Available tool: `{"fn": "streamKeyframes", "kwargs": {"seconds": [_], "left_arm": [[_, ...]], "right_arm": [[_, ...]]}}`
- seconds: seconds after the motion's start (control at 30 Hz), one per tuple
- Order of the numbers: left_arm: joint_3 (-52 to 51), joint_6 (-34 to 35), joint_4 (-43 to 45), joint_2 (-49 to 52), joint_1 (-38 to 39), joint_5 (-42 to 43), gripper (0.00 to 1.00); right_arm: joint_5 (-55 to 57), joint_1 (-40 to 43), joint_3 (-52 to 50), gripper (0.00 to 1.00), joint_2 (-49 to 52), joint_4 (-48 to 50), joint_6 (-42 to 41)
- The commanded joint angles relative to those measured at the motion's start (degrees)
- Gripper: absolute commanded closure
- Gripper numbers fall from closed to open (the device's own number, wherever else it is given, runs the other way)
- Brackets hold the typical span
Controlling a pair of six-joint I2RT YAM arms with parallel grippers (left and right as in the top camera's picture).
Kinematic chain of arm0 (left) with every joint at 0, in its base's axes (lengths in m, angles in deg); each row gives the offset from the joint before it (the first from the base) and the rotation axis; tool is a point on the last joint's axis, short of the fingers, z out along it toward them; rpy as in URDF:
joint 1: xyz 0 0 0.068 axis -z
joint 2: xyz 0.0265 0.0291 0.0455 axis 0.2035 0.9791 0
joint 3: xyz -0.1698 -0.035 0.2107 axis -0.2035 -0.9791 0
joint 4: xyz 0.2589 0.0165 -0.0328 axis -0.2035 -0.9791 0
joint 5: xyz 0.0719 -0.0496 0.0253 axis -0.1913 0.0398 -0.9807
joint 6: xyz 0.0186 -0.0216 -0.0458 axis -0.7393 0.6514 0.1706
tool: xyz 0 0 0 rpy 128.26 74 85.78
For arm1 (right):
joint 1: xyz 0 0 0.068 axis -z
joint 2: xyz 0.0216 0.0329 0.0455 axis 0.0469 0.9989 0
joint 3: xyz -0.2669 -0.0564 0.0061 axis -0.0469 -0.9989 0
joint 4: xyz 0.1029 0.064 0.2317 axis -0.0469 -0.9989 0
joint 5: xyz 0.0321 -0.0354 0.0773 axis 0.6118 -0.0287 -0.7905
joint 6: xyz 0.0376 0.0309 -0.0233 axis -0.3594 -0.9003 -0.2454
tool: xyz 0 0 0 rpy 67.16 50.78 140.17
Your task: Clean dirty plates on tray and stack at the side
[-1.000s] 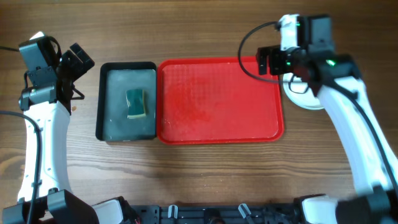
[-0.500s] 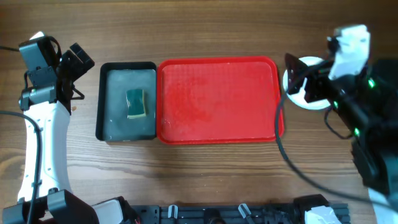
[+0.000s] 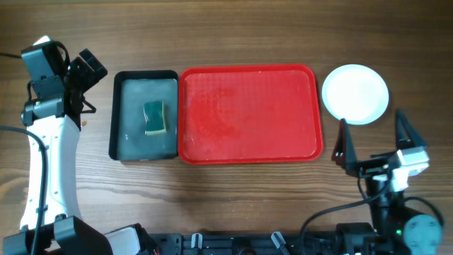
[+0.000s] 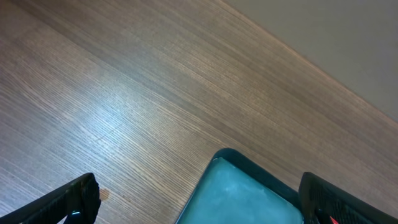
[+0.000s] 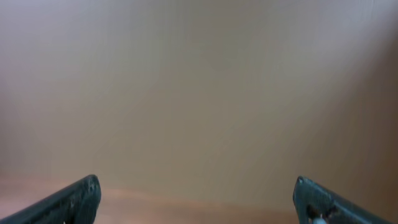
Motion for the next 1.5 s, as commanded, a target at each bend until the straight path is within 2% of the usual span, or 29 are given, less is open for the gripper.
{"fn": "streamKeyframes", "kwargs": {"seconds": [0.0,0.13,0.23,0.47,1.47], "left_arm": [[0.31,0.46,0.09,-0.79,-0.39,-0.55,0.00],[0.31,0.46,0.09,-0.79,-0.39,-0.55,0.00],[0.31,0.46,0.09,-0.79,-0.39,-0.55,0.00],[0.31,0.46,0.09,-0.79,-0.39,-0.55,0.00],[0.26,0.46,-0.74,-2.36,0.17,-0.55,0.00]], "right_arm": [[-3.87,1.16,-9.77,0.00,-4.79,8.17,-0.37],[-3.65,1.40,-19.78,0.00,-8.57,14.60,-0.76],[-3.67,1.46,-21.90,0.00,-8.59,12.81,-0.79],[-0.66,1.46,-21.88,0.00,-8.59,-3.45,-0.55],[-0.59,1.46,-21.86,0.00,-8.57,-3.19,-0.76]]}}
